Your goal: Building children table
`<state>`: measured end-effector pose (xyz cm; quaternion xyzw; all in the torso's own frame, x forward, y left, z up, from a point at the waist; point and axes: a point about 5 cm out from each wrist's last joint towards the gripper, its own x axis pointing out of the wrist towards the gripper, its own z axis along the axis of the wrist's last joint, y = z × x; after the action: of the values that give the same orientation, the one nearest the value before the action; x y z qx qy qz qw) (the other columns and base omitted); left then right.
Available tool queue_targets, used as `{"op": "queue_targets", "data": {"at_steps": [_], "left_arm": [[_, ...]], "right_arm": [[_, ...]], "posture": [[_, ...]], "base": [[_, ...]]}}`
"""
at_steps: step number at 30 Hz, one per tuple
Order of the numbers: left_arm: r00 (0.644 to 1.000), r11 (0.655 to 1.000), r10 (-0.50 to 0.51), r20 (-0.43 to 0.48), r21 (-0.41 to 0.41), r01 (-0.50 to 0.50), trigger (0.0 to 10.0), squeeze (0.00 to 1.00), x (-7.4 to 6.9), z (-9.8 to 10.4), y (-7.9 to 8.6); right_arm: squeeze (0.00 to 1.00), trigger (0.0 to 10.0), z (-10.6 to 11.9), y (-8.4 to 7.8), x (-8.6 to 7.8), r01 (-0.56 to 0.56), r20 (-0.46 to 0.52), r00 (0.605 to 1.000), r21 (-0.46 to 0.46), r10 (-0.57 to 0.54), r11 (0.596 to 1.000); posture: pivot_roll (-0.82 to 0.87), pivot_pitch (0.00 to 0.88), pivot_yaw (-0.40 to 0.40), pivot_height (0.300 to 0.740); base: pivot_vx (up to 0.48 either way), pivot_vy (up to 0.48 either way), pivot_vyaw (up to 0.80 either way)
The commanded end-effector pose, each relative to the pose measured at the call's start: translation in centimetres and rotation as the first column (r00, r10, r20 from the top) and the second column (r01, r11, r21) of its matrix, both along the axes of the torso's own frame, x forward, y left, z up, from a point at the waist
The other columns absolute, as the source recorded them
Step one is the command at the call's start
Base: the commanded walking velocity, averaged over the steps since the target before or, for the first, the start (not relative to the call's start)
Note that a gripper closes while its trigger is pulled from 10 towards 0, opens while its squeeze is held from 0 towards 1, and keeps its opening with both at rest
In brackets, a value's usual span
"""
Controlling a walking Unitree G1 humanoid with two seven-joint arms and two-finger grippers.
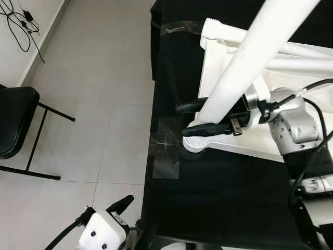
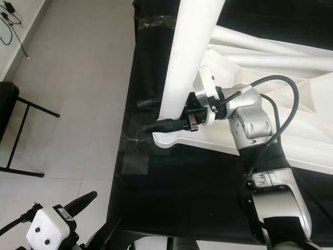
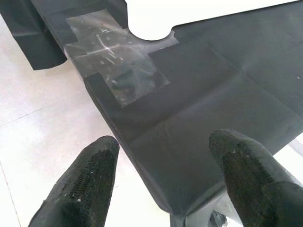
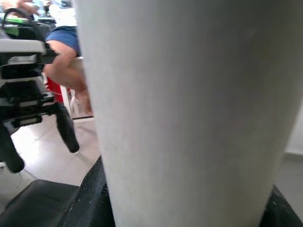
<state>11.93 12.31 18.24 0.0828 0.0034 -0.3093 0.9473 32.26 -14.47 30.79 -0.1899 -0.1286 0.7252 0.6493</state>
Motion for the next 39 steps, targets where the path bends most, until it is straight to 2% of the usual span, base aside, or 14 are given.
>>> {"op": "queue_targets", "data": {"at_steps": [1,18,21,24,25,26,27,28,29,30,31,32,35,39], "left_arm": [[1.0,1.0,-0.006,-0.023,0.006,0.006,10.0,0.0,-0.2,-0.3,-0.1],[1.0,1.0,-0.001,-0.02,0.005,0.001,10.0,0.0,-0.2,-0.3,0.0],[1.0,1.0,0.0,-0.021,0.006,0.0,10.0,0.0,-0.2,-0.3,0.0],[1.0,1.0,0.001,-0.021,0.007,0.0,10.0,0.0,-0.1,-0.4,0.0],[1.0,1.0,0.003,-0.021,0.008,-0.002,10.0,0.0,-0.1,-0.4,0.1],[1.0,1.0,0.003,-0.021,0.008,-0.002,10.0,0.0,-0.1,-0.4,0.1],[1.0,1.0,0.006,-0.019,0.01,-0.006,10.0,0.0,0.0,-0.5,0.2],[1.0,1.0,0.008,-0.018,0.01,-0.008,10.0,0.0,0.0,-0.5,0.2],[1.0,1.0,0.01,-0.015,0.01,-0.01,10.0,0.0,0.2,-0.6,0.3],[1.0,1.0,0.01,-0.015,0.01,-0.01,10.0,0.0,0.2,-0.6,0.3],[1.0,1.0,0.011,-0.014,0.009,-0.011,10.0,0.0,0.4,-0.6,0.3],[1.0,1.0,0.011,-0.014,0.009,-0.011,10.0,0.0,0.4,-0.6,0.3],[1.0,1.0,-0.002,-0.005,0.02,0.003,10.0,0.0,1.0,-0.8,0.4],[1.0,1.0,-0.001,0.001,0.023,0.001,10.0,0.0,1.3,-1.0,0.5]], "right_arm": [[0.0,10.0,-3.9,0.5,0.4,0.015,-0.17,0.985,-0.103,-0.032,0.995],[0.0,10.0,-5.2,0.4,1.0,0.211,-0.216,0.953,-0.037,-0.214,0.977],[0.0,10.0,-5.4,0.2,0.5,0.287,-0.21,0.935,-0.029,-0.286,0.958],[0.0,10.0,-5.9,-0.2,0.1,0.426,-0.202,0.884,-0.032,-0.423,0.904],[0.0,10.0,-6.9,-0.2,-0.2,0.595,-0.207,0.781,-0.042,-0.589,0.803],[0.0,10.0,-6.9,-0.2,-0.2,0.595,-0.207,0.781,-0.042,-0.589,0.803],[0.0,10.0,-8.5,-0.2,-1.0,0.83,-0.255,0.533,-0.023,-0.806,0.557],[0.0,10.0,-10.2,-0.8,-2.7,0.943,-0.296,0.3,-0.054,-0.907,0.329],[0.0,10.0,-11.4,-0.7,-4.5,0.98,-0.326,0.16,-0.063,-0.932,0.19],[0.0,10.0,-11.4,-0.7,-4.5,0.98,-0.326,0.16,-0.063,-0.932,0.19],[0.0,10.0,-11.9,-0.6,-5.5,0.988,-0.344,0.108,-0.065,-0.933,0.138],[0.0,10.0,-11.9,-0.6,-5.5,0.988,-0.344,0.108,-0.065,-0.933,0.138],[0.0,10.0,-11.7,1.8,-5.4,0.986,-0.387,0.156,0.01,-0.909,0.164],[0.0,10.0,-11.8,2.6,-5.3,0.984,-0.404,0.168,0.016,-0.899,0.177]], "posture": [[0.09,0.425,-0.013,0.74],[0.08,0.431,-0.013,0.74],[0.08,0.43,-0.016,0.74],[0.07,0.426,-0.028,0.74],[0.06,0.421,-0.033,0.74],[0.06,0.421,-0.033,0.74],[0.05,0.417,-0.036,0.74],[0.05,0.417,-0.036,0.74],[0.05,0.411,-0.015,0.74],[0.05,0.411,-0.015,0.74],[0.05,0.411,-0.015,0.74],[0.05,0.411,-0.015,0.74],[0.05,0.379,0.003,0.74],[0.05,0.367,0.001,0.74]], "base": [[0.0,0.0,0.0],[0.0,0.0,0.0],[0.0,0.0,0.0],[0.0,0.0,0.0],[0.0,0.0,0.0],[0.0,0.0,0.0],[0.0,0.0,0.0],[0.0,0.0,0.0],[0.0,0.0,0.0],[0.0,0.0,0.0],[0.0,0.0,0.0],[0.0,0.0,0.0],[0.0,0.0,0.0],[0.0,0.0,0.0]]}}
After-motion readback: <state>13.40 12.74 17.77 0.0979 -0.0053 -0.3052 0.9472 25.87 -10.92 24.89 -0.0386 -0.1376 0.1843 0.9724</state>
